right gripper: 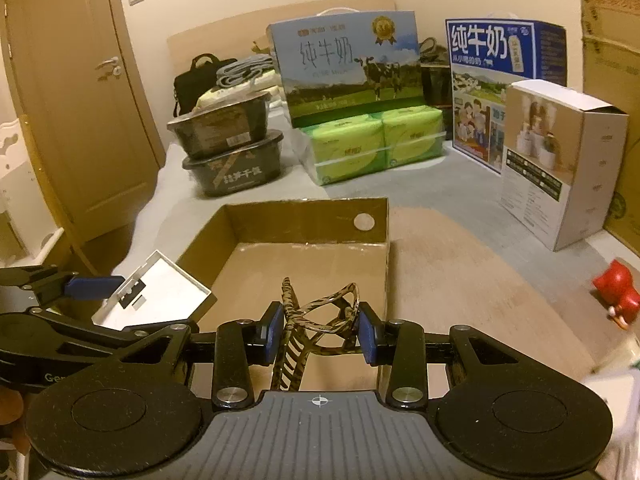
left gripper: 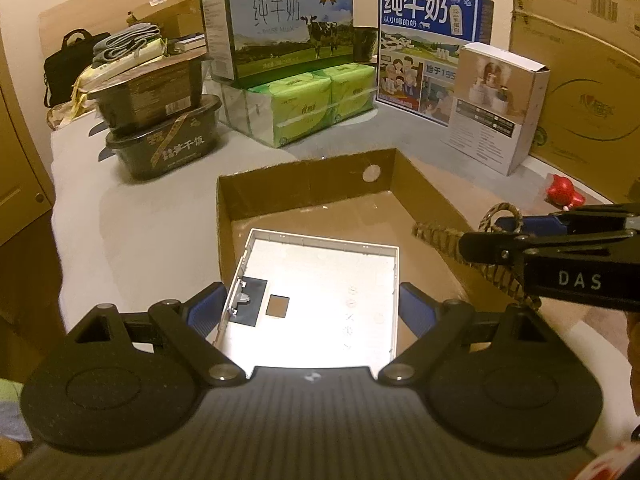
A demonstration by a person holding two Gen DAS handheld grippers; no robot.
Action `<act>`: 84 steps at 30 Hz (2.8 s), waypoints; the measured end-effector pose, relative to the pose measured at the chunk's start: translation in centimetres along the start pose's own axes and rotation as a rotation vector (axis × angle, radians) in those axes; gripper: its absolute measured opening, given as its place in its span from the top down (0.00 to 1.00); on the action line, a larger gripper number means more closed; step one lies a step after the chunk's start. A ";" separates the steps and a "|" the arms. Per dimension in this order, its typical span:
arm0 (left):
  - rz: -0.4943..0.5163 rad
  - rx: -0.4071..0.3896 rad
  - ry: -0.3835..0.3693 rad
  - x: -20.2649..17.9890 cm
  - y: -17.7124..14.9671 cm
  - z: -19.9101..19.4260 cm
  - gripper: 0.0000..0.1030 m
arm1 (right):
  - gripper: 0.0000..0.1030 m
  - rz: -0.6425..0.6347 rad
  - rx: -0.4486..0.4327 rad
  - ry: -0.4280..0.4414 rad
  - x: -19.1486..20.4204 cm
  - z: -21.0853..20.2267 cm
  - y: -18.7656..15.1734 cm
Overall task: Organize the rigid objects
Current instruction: 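Carry the white tray and lanyard over the cardboard box with both tools, then open both tools to drop the lanyard and white tray into the box, then withdraw both tools from the box toward the remaining items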
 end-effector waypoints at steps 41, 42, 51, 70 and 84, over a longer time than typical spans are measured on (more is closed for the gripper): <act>-0.088 -0.068 -0.022 -1.1 -1.1 -7.3 0.04 | 0.44 0.019 -0.046 -0.067 0.6 -7.9 -2.0; -0.093 -0.070 -0.028 -1.5 -1.4 -7.9 0.04 | 0.43 0.022 -0.049 -0.073 0.7 -8.6 -2.4; -0.127 -0.047 -0.100 -5.0 -4.2 -11.7 0.06 | 0.26 0.024 -0.056 -0.144 0.1 -14.1 -6.4; -0.070 -0.048 -0.160 -11.9 -6.1 -14.3 0.07 | 0.17 0.120 -0.089 -0.303 -3.8 -22.5 -12.0; -0.001 -0.067 -0.203 -15.3 -5.9 -14.7 0.07 | 0.16 0.176 -0.110 -0.354 -6.0 -24.7 -13.1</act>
Point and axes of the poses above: each gripper's, at about its wrist camera, not at the fingertips, and z roughly the way its jaws point, x to its left, y to its top, the point moved 3 cm from there along z, roughly the way its jaws point, and after that the axes turned 14 degrees about y, right-handed, at the moved point
